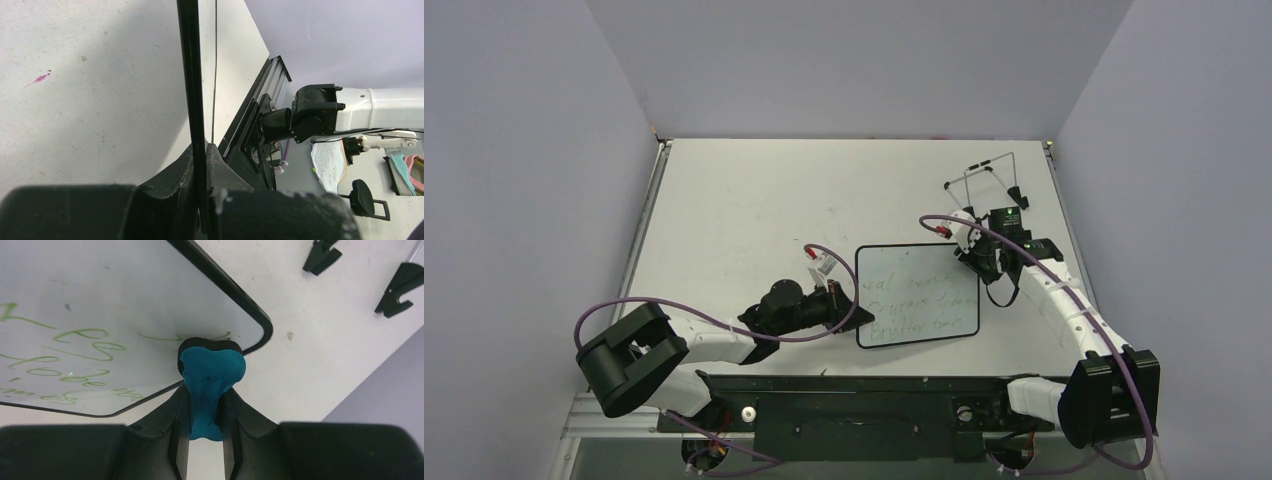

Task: Erase the whiteboard
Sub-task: Erase the whiteboard at the center of the board.

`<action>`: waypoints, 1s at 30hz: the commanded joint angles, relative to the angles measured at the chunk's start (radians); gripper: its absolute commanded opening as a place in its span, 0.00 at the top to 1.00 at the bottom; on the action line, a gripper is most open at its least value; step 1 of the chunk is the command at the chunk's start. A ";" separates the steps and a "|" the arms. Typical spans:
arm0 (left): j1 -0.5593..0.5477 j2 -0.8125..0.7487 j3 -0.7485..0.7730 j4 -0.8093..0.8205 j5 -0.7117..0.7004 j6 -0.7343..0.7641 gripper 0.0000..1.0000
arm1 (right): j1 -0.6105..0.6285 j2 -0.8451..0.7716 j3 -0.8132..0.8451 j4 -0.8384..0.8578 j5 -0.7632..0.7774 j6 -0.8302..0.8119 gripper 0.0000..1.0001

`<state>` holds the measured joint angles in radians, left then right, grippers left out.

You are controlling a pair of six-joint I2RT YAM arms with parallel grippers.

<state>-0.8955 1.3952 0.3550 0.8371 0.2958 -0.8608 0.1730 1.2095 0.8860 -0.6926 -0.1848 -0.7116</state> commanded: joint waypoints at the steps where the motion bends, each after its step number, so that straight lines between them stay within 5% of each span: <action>1: -0.005 -0.026 0.000 0.033 0.013 0.063 1.00 | -0.028 -0.017 0.004 0.013 0.014 -0.014 1.00; 8: -0.005 -0.057 -0.012 0.019 0.002 0.070 1.00 | 0.034 0.003 0.029 -0.152 -0.211 -0.165 1.00; 16: -0.005 -0.058 -0.015 0.020 -0.002 0.077 1.00 | -0.033 -0.074 -0.031 0.140 0.020 0.087 1.00; 26: -0.009 -0.044 0.000 0.025 0.000 0.073 1.00 | -0.012 -0.054 0.002 -0.088 -0.239 -0.141 1.00; 30: -0.008 -0.036 -0.004 0.034 0.002 0.071 1.00 | -0.018 -0.070 -0.032 0.086 -0.075 0.008 1.00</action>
<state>-0.8963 1.3560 0.3363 0.8249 0.2863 -0.8330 0.1562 1.1606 0.8577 -0.7349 -0.3370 -0.7803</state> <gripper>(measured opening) 0.037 0.198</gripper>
